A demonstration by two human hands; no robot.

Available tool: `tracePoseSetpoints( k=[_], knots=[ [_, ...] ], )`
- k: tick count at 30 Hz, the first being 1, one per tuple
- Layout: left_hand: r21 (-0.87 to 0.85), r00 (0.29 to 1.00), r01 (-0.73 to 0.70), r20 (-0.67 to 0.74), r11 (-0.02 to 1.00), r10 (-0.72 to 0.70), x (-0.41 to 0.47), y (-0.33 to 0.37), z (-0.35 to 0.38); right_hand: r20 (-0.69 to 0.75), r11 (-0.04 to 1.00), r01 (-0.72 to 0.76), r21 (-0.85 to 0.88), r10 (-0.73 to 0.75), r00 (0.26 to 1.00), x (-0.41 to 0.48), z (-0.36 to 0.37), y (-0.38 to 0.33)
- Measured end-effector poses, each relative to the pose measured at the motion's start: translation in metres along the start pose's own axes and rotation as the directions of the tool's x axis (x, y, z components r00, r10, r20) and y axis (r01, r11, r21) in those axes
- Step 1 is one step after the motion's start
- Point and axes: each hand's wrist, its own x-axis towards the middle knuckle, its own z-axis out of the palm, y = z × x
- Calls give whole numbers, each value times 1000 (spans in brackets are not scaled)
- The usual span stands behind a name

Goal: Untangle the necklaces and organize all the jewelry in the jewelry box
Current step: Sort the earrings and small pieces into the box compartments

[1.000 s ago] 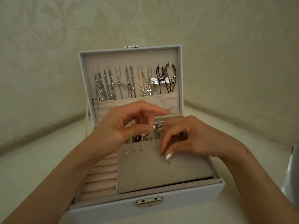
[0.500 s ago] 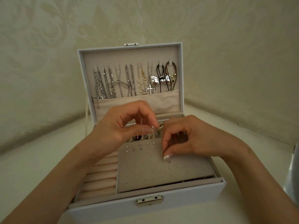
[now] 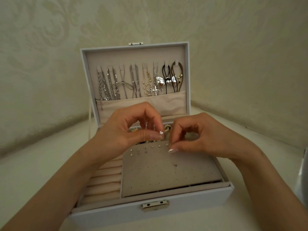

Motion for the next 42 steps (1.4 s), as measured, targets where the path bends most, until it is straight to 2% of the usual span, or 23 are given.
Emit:
tracePoseSetpoints(
  k=[7,12,17,20,26,33,42],
  knots=[
    [35,1000,10,26,999,-11,1,2,0,-55,999,-29,28,31,998,2,1,0],
    [143,998,53,13,988,-55,3,-1,2,-201,996,-62,71,75,977,4,-1,3],
    [162,993,119,-42,980,-113,4,-2,5,-300,995,-67,67,85,950,6,-3,8],
    [159,990,144,-14,977,-144,5,0,8,-325,996,-71,56,85,942,6,-3,9],
    [274,981,179,16,945,-191,5,-7,12,-428,994,-106,24,106,898,9,-4,13],
    [430,997,59,23,901,-76,9,-15,14,-425,998,-61,35,70,903,8,-2,9],
    [482,994,65,48,874,-101,13,-20,16,-443,998,-2,58,28,896,8,-2,10]
  ],
)
